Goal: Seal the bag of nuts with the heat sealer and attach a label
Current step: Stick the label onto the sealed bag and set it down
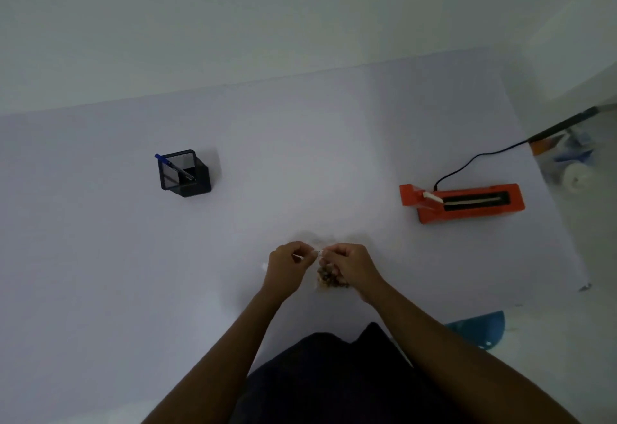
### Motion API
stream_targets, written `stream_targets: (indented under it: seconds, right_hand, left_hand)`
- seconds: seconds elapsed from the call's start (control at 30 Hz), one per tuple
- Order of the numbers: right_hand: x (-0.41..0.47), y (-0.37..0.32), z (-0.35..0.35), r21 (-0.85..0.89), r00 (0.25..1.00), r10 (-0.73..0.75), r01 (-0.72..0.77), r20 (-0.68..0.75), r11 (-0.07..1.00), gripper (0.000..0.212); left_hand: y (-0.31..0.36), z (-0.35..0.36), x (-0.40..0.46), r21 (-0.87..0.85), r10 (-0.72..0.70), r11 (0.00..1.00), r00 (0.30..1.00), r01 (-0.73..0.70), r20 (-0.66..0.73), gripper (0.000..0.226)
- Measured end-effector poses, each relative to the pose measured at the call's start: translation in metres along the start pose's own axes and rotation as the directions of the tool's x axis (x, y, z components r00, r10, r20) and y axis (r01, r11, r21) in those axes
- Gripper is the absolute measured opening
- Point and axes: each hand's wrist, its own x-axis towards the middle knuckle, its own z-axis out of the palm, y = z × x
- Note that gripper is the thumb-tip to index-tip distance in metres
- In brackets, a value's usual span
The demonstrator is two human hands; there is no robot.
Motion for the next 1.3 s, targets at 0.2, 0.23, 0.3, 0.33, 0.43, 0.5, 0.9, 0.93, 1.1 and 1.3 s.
stream_targets:
  seconds: [0.2,0.23,0.3,0.33,0.43,0.5,0.9,0.93,1.1,1.3]
  right_hand:
    - [0.026,0.018,-0.026,-0.344,0.995,-0.099,0.092,-0.003,0.934,0.015]
    - [0.030,0.020,-0.029,-0.376,0.995,-0.104,0.092,-0.010,0.922,0.016]
    - [0.039,0.022,-0.033,-0.432,0.994,-0.108,0.095,-0.005,0.897,0.017]
    - [0.042,0.022,-0.035,-0.458,0.995,-0.104,0.096,0.008,0.884,0.017]
    - [0.051,0.021,-0.037,-0.497,0.997,-0.053,0.072,0.053,0.864,0.020]
    - [0.055,0.020,-0.038,-0.525,0.997,-0.027,0.064,0.078,0.849,0.025]
    - [0.071,0.019,-0.033,-0.591,0.991,0.025,0.058,0.132,0.805,0.034]
    - [0.071,0.019,-0.032,-0.595,0.991,0.030,0.053,0.129,0.802,0.034]
    - [0.069,0.014,-0.030,-0.628,0.994,0.023,0.052,0.111,0.776,0.041]
    - [0.070,0.014,-0.026,-0.662,0.995,0.036,0.032,0.089,0.749,0.048]
  left_hand:
    - [0.006,0.033,0.011,0.038,-0.120,0.992,0.993,0.120,-0.015,0.013]
    - [0.006,0.038,0.013,0.041,-0.148,0.988,0.989,0.149,-0.024,0.014]
    - [0.007,0.047,0.014,0.036,-0.209,0.977,0.977,0.211,-0.049,0.016]
    - [0.008,0.050,0.015,0.035,-0.231,0.972,0.971,0.233,-0.062,0.016]
    - [0.006,0.057,0.018,0.057,-0.276,0.958,0.956,0.282,-0.095,0.021]
    - [0.006,0.059,0.022,0.076,-0.296,0.949,0.949,0.305,-0.109,0.024]
    - [0.009,0.056,0.033,0.143,-0.318,0.934,0.944,0.328,-0.090,0.015]
    - [0.009,0.056,0.034,0.155,-0.308,0.935,0.947,0.318,-0.084,0.014]
    - [0.010,0.057,0.035,0.194,-0.287,0.935,0.954,0.298,-0.086,0.014]
    - [0.009,0.065,0.035,0.238,-0.261,0.929,0.957,0.285,-0.127,0.018]
